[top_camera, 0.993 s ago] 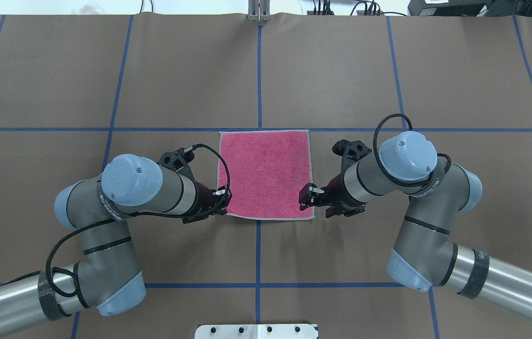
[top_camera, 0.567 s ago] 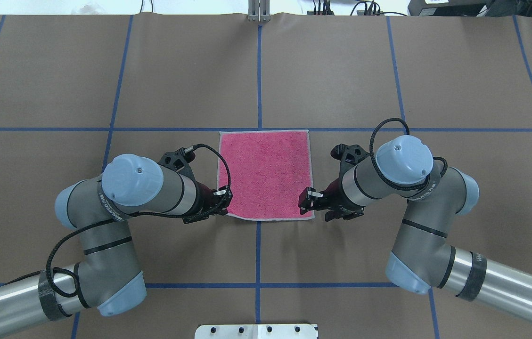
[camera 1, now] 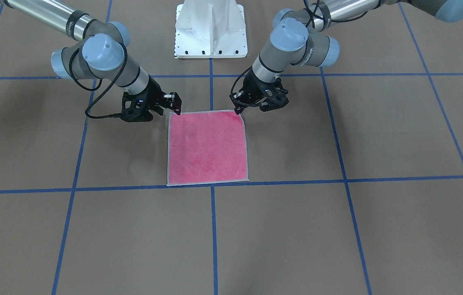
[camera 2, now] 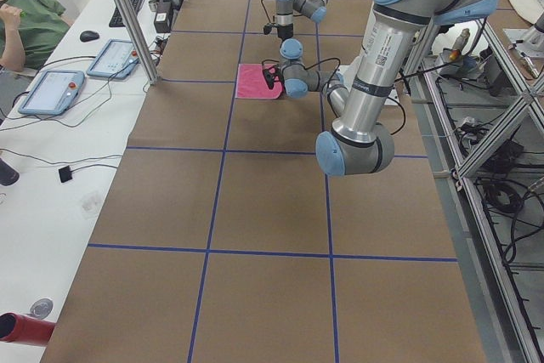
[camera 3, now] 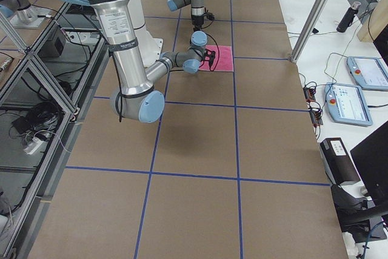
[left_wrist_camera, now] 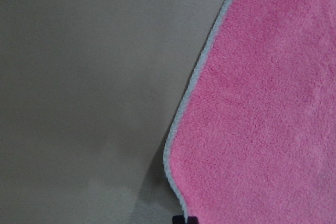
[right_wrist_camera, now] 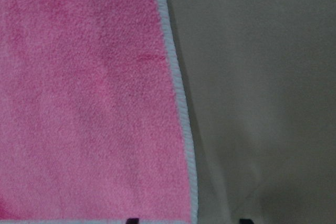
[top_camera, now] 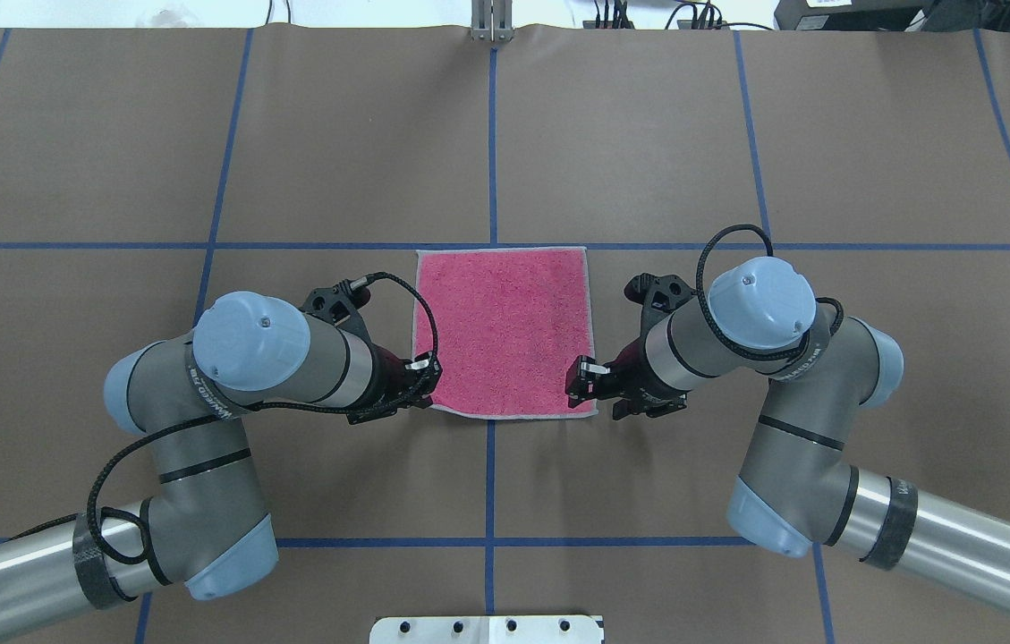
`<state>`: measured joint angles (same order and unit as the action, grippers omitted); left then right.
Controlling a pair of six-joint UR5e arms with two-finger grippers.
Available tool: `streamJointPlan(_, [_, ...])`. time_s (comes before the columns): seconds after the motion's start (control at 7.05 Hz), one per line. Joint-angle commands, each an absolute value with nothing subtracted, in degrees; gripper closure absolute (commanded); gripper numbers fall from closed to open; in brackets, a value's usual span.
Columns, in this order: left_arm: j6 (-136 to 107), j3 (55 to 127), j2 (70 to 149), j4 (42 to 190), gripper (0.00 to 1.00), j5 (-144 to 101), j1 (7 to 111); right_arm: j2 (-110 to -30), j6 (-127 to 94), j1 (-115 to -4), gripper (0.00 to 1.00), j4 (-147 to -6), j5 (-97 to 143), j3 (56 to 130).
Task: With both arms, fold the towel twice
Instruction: 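Close both grippers on the near corners of the pink towel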
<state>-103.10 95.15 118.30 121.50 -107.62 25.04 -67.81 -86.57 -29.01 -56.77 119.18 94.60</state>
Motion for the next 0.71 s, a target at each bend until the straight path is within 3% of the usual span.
streamJointPlan(0.0, [-103.10, 95.19, 118.30, 121.46, 1.00, -107.75, 25.05, -67.59, -86.57, -29.00, 0.34, -56.78, 119.18, 94.40])
streamJointPlan(0.57, [-103.10, 95.19, 118.56, 121.46, 1.00, -107.75, 25.05, -67.06, -86.57, -29.00, 0.35, -56.78, 119.27, 93.69])
